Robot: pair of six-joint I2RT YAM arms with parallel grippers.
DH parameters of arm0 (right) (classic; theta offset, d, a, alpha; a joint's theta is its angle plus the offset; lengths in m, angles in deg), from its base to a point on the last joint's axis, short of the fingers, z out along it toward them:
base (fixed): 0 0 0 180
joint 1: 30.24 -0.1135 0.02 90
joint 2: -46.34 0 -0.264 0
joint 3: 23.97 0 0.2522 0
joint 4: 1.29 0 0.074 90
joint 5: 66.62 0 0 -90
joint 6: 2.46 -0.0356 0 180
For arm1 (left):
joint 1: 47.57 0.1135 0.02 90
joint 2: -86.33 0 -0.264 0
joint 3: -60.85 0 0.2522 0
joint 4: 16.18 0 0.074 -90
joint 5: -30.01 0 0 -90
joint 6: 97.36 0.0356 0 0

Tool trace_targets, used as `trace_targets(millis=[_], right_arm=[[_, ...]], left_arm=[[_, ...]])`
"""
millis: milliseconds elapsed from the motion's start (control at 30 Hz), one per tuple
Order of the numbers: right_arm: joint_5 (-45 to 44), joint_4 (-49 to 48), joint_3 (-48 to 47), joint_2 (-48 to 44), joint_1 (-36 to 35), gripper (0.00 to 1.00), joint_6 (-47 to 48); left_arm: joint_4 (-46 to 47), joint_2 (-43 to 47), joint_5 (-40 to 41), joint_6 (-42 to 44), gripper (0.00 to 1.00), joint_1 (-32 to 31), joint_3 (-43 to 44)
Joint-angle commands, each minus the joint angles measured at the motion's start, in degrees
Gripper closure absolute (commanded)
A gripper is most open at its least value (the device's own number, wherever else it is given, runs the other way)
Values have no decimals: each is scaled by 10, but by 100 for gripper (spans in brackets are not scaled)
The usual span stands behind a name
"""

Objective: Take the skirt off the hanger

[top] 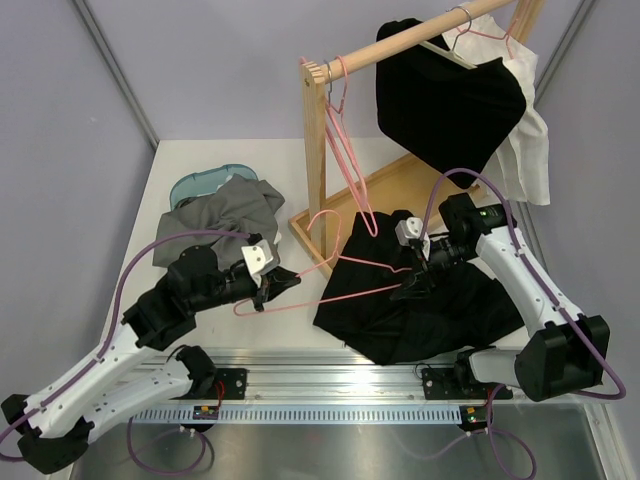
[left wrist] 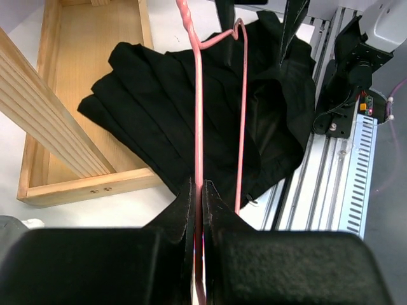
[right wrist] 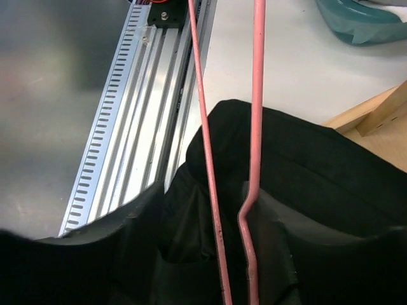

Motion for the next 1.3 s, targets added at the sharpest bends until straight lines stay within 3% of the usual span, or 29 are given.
trace_targets(millis=[0, 33, 100, 133, 267, 400, 467, 500, 533, 600, 633, 733, 967, 1267], right_arm=[[-6, 68, 4, -9, -10, 41, -28], [-7, 64, 4, -9, -11, 52, -37], [-10, 55, -2, -8, -12, 65, -45], [-11, 51, -4, -8, -12, 78, -56], [-24, 48, -25, -4, -12, 100, -73], [-53, 61, -34, -1, -12, 100, -78], [-69, 75, -35, 3, -11, 100, -83], [-87, 78, -33, 3, -12, 100, -88], [-96, 85, -32, 3, -11, 100, -91], [-109, 89, -17, 1, -7, 100, -96], [-109, 94, -12, 0, -3, 100, -95], [-107, 118, 10, 4, 21, 100, -84], [-130, 171, -18, 49, 163, 100, -60], [-189, 172, -52, 88, 245, 100, -63]], left_arm=[[68, 8, -17, -12, 100, 6, -11], [73, 9, -18, -17, 100, 6, -16], [87, 9, -20, -23, 100, 7, -24], [91, 8, -20, -29, 100, 7, -28], [114, 15, -23, -41, 100, 7, -63], [139, 28, -14, -70, 100, 8, -90], [140, 31, -5, -76, 94, 8, -94], [137, 32, 1, -77, 86, 8, -94], [135, 35, 6, -79, 61, 8, -93], [129, 40, 19, -79, 45, 8, -91], [126, 43, 25, -78, 28, 8, -90], [109, 59, 55, -69, 15, 9, -86], [62, 104, 138, -48, 2, 9, -76], [26, 132, 174, -31, 1, 9, -67]])
